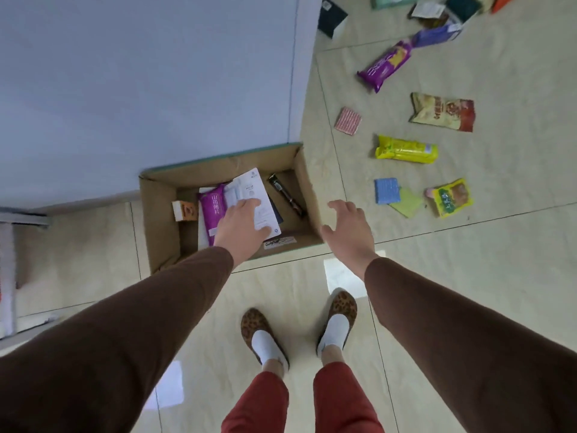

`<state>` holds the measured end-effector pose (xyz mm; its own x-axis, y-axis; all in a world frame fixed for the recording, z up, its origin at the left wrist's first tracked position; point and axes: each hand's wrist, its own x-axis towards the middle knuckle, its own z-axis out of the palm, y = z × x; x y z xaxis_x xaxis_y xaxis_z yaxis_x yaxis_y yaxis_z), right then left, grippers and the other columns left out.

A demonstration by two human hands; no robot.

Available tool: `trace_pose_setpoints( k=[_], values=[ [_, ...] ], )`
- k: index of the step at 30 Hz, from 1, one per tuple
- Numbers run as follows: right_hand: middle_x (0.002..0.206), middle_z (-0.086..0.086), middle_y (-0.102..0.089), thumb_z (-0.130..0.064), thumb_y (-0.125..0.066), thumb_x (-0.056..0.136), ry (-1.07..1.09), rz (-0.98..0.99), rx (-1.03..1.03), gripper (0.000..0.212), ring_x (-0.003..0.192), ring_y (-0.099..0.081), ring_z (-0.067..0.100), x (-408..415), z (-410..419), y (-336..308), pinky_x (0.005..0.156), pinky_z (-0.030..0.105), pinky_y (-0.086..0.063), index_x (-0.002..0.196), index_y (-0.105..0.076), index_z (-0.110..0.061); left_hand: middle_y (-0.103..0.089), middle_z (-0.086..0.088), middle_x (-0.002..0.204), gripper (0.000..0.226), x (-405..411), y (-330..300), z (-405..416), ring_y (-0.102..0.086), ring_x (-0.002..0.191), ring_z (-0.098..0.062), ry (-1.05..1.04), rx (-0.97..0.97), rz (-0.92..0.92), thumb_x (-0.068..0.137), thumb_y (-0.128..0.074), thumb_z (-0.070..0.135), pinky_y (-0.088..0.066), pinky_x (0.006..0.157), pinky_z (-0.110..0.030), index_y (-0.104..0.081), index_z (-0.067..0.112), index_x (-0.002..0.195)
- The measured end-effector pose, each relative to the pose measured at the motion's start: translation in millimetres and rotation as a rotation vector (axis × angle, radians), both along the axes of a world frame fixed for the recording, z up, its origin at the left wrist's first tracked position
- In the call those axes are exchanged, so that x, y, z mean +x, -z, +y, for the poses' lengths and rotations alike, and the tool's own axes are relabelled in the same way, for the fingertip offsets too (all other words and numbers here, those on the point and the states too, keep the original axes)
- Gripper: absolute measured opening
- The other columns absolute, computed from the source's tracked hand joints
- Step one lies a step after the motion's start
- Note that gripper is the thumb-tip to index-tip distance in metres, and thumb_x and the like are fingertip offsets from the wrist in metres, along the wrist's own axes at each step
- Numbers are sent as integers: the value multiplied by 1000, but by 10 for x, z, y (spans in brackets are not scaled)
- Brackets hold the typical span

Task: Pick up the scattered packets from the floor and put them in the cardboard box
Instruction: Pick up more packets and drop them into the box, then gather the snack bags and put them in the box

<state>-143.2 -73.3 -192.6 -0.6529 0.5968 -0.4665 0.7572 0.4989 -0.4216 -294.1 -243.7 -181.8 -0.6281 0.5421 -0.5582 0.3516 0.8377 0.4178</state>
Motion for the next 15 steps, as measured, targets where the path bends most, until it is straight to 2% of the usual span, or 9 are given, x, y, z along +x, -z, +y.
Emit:
trace_pose_setpoints(
  k=[8,15],
  values=[
    [135,5,-52,-25,-63,90,176,29,49,52,124,-43,28,1137,926,-310,99,41,-43,140,-48,-18,-54,-7,135,58,823,-379,1154,-49,125,-30,197,33,57,86,-70,33,-44,101,-47,-49,17,138],
    [132,6,-53,-25,-64,89,243,41,38,52,121,-45,29,2311,1956,-399,95,42,-44,139,-50,-16,-52,-7,139,62,1797,-504,2323,-48,128,-30,232,7,45,85,-71,31,-40,104,-45,-47,16,141]
  ],
)
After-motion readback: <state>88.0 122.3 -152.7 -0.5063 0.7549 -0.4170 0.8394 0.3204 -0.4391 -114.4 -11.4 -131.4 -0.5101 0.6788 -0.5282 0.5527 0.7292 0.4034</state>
